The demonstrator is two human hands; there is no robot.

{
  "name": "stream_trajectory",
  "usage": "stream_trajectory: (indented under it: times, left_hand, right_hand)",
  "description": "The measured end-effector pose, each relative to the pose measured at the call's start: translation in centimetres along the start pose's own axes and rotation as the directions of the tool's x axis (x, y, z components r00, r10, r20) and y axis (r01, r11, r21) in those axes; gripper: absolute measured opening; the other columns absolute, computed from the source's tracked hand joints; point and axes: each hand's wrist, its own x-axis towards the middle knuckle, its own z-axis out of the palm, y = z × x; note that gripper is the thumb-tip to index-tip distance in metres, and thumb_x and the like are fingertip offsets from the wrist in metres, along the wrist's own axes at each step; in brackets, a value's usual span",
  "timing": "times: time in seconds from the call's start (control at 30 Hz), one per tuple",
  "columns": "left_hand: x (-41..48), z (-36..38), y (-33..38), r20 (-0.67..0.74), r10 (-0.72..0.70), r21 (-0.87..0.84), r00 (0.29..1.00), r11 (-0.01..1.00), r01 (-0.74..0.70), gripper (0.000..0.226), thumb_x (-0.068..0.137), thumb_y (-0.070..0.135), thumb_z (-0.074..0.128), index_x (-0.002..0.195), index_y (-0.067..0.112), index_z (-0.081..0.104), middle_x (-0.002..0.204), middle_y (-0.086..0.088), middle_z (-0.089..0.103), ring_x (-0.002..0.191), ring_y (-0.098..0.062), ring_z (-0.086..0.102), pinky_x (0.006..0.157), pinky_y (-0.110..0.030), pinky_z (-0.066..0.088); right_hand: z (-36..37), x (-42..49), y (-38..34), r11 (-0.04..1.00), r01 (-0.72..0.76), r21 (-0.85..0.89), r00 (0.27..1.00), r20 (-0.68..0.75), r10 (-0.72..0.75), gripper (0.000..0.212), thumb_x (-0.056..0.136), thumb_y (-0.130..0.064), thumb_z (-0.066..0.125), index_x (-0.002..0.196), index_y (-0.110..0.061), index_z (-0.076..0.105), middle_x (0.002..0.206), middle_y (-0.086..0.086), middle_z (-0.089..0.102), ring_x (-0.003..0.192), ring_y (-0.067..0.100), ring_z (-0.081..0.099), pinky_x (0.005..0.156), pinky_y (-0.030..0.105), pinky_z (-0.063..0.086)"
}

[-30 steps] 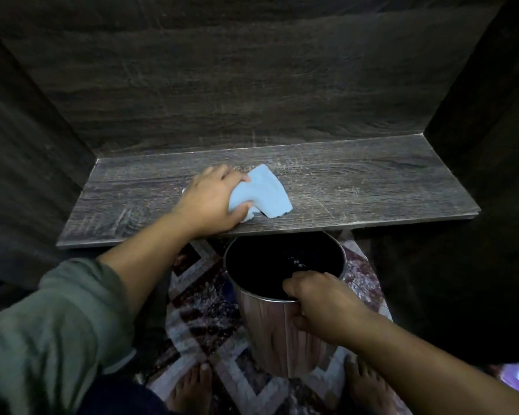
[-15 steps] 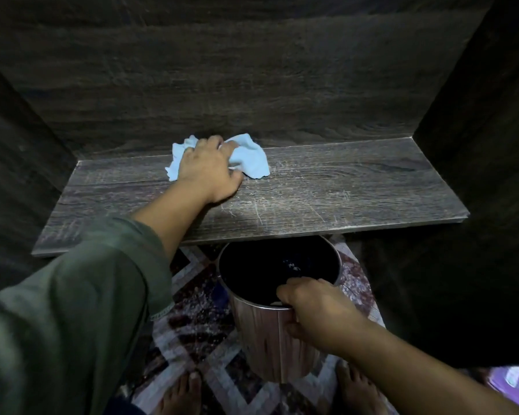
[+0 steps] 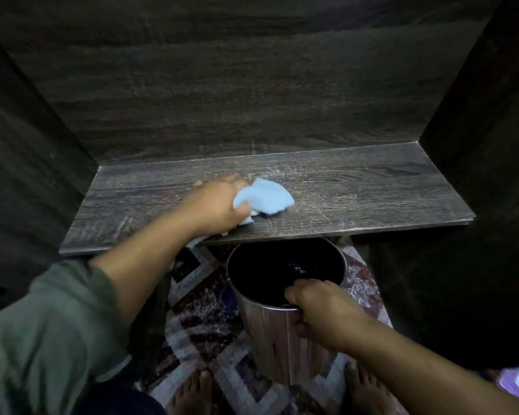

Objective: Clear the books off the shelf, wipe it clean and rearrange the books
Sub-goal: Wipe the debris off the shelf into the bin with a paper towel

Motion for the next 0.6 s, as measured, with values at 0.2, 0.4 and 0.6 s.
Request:
stream_trajectory:
  times: [0.2,0.4,0.6]
  left_hand:
    - [-2.7,-0.2,-6.9,-0.344,-0.406,0.007,0.847,0.901,0.434,0.054,0.093,0.047,0.047,0.142,0.026,0.039,0.124,-0.023,0.043,0.113,-0.044,0.046,0.093,-0.048,0.041]
    - [-2.9,3.0,-5.9,-0.362,-0.379,-0.194,0.852,0.924,0.328,0.056,0.094,0.05,0.043,0.142,0.021,0.047,0.133,-0.01,0.042,0.124,-0.032,0.038,0.106,-0.041,0.032]
    - [-3.5,5.1,2.0,-0.37,-0.209,-0.215,0.905,0.967,0.136,0.046,0.094,0.036,0.054,0.139,0.024,0.052,0.131,-0.001,0.046,0.116,-0.027,0.039,0.103,-0.032,0.031]
  right_hand:
    - [0.0,-0.1,-0.3,1.0,0.02,-0.014,0.999,-0.027,-0.021,0.027,0.08,-0.024,0.068,0.103,-0.022,0.056,0.11,-0.001,0.055,0.109,0.023,0.054,0.081,0.03,0.039]
    - [0.2,0.1,-0.6,0.999,0.021,-0.049,0.999,-0.03,-0.022,0.03,0.079,-0.026,0.068,0.107,-0.023,0.056,0.113,-0.001,0.055,0.112,0.023,0.053,0.083,0.028,0.039]
    - [-0.2,0.2,-1.0,0.998,0.02,-0.066,1.0,-0.019,-0.021,0.032,0.08,-0.027,0.068,0.108,-0.023,0.056,0.114,-0.001,0.055,0.114,0.022,0.053,0.084,0.03,0.04]
